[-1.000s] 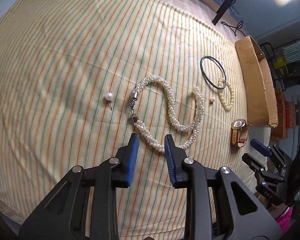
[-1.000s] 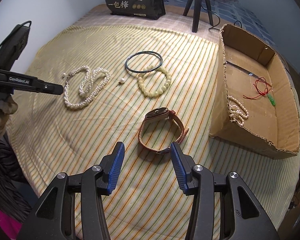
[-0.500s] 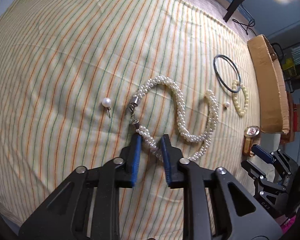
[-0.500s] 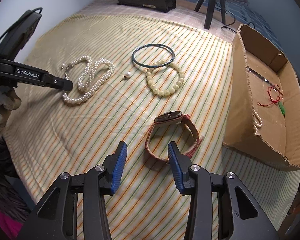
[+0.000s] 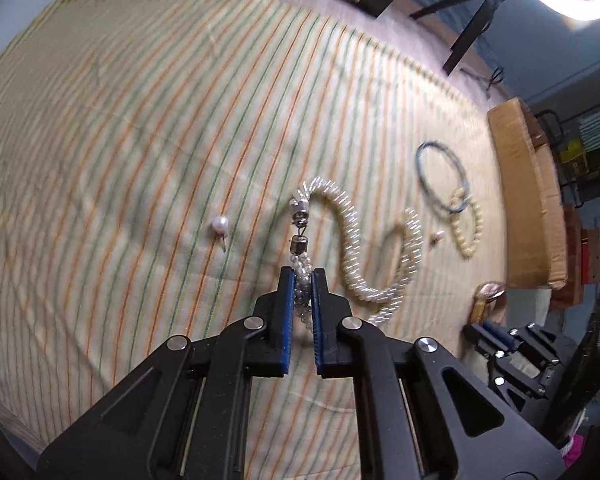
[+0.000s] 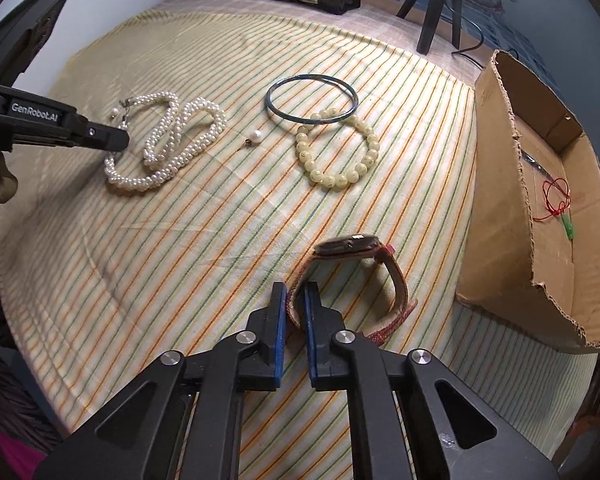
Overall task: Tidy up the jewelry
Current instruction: 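Grasp the twisted pearl necklace by its clasp with the left gripper while the right grasps the brown watch, then lift the necklace and watch and carry both over the cardboard box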
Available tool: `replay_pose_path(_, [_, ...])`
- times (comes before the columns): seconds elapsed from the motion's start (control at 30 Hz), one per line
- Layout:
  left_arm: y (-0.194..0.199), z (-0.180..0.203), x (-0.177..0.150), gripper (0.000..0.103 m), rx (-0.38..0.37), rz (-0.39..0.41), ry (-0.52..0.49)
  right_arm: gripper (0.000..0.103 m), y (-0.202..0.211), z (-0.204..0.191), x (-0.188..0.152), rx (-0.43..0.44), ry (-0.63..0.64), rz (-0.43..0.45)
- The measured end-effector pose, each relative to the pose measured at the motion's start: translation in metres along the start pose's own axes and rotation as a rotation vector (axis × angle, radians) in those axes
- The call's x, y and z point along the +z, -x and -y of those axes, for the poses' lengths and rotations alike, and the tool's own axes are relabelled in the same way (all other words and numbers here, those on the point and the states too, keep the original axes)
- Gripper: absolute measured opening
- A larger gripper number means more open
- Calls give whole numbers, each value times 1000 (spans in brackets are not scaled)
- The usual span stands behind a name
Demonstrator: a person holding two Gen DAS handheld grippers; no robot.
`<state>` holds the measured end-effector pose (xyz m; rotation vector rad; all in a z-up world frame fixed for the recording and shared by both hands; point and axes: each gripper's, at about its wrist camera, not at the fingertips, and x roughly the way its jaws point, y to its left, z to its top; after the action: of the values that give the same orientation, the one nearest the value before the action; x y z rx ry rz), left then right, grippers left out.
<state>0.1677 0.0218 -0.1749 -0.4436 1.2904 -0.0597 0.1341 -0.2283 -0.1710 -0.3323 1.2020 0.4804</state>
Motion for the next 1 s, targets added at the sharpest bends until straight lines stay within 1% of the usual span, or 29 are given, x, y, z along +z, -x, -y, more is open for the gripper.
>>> replay_pose_path(0.17, [31,15,0,6,-38,94,-53,6,12,5,1,26,-20,24])
replay_pose_path(0.23, [38,23,1,6,-52,117,-73,5,20,6,2,31,-28,39])
replay_pose_path(0.53, [59,42,2,6,-102,173,-106,6,55,17,3,75,-99,112])
replay_pose_path(0.77, [81,52,0,6,-129,228,-149,6,75,19,2,87,-118,156])
replay_pose_path(1.0, [101,60,-1,6,-163,270,-171,6,99,22,2,93,-135,229])
